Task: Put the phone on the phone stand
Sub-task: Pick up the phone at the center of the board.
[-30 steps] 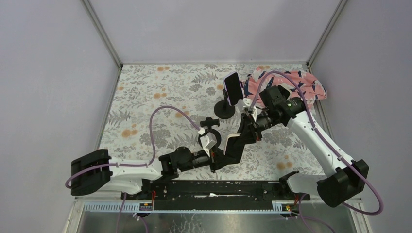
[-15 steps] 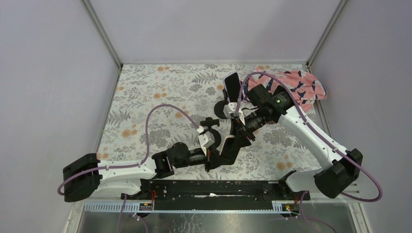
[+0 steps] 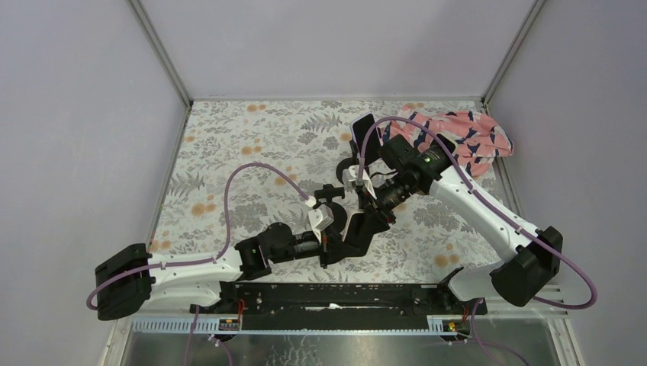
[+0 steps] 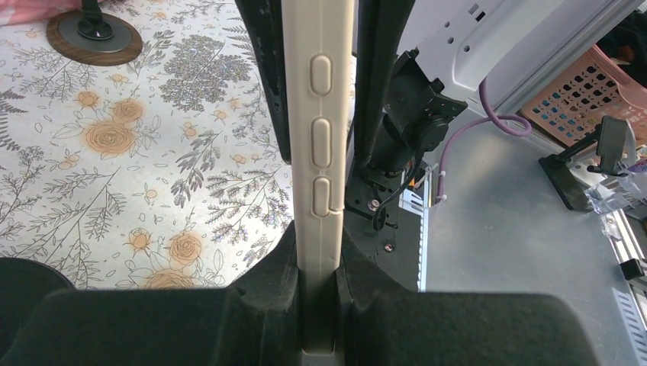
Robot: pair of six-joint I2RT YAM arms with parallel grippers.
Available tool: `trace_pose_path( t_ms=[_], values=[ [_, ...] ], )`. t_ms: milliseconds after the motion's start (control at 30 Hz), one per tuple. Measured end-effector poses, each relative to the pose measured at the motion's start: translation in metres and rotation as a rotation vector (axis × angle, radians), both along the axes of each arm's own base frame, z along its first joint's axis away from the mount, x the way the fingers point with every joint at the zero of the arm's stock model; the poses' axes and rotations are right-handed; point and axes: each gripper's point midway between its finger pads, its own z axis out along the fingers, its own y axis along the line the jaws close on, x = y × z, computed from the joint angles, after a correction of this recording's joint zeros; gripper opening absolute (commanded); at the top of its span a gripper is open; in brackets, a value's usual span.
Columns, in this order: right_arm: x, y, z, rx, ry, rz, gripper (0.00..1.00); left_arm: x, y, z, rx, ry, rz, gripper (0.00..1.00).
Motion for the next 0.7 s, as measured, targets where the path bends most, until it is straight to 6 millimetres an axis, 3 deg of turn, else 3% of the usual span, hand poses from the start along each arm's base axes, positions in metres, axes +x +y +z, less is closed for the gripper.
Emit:
trace_pose_path(
  t_ms=[300,500,700],
  values=[
    [0.002,0.002,0.01,-0.004,0.011,-0.01,0.34,0.0,0.0,-0.001,0.003,0.001,0.0,0.0],
    [0.004,0.004,0.014,-0.002,0.01,-0.014,0.21,-0.002,-0.001,-0.003,0.006,0.004,-0.014,0.0],
    [0.005,0.004,0.013,-0.005,0.012,-0.014,0.31,-0.002,-0.001,-0.003,0.006,0.008,-0.013,0.0]
  ],
)
